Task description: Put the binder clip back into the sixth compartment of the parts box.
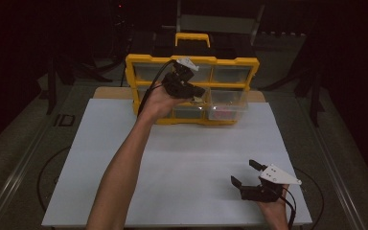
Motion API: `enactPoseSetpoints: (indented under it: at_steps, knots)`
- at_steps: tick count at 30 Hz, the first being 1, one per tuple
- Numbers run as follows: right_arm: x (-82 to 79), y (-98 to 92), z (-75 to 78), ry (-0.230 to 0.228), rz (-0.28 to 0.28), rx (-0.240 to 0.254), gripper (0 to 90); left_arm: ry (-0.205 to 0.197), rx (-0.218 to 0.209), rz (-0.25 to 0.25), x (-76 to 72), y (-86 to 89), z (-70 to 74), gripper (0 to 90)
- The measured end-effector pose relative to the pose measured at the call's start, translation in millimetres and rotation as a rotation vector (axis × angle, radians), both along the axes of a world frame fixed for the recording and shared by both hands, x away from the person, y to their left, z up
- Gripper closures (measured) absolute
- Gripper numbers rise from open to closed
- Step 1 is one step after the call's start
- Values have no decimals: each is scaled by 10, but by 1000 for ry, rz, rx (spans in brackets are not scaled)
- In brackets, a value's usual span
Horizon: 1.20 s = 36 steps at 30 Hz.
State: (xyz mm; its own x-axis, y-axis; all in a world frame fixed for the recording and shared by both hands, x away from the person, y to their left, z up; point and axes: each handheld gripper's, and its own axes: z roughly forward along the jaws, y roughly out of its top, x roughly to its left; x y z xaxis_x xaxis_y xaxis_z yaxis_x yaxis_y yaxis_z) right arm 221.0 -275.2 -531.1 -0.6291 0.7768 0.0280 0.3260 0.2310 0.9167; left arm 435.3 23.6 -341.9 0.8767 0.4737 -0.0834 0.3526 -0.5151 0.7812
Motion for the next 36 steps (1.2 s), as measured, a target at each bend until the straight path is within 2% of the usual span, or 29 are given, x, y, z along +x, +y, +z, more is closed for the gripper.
enactPoseSetpoints:
  at_steps: [12,24,36]
  knots:
    - [2,9,2,4,0,3,79,-23,-30,19,67,-164,94,900]
    - [3,15,4,4,2,8,79,-27,-42,29,131,-336,44,899]
    - [-1,20,9,0,5,7,79,-8,-45,19,194,-574,-3,898]
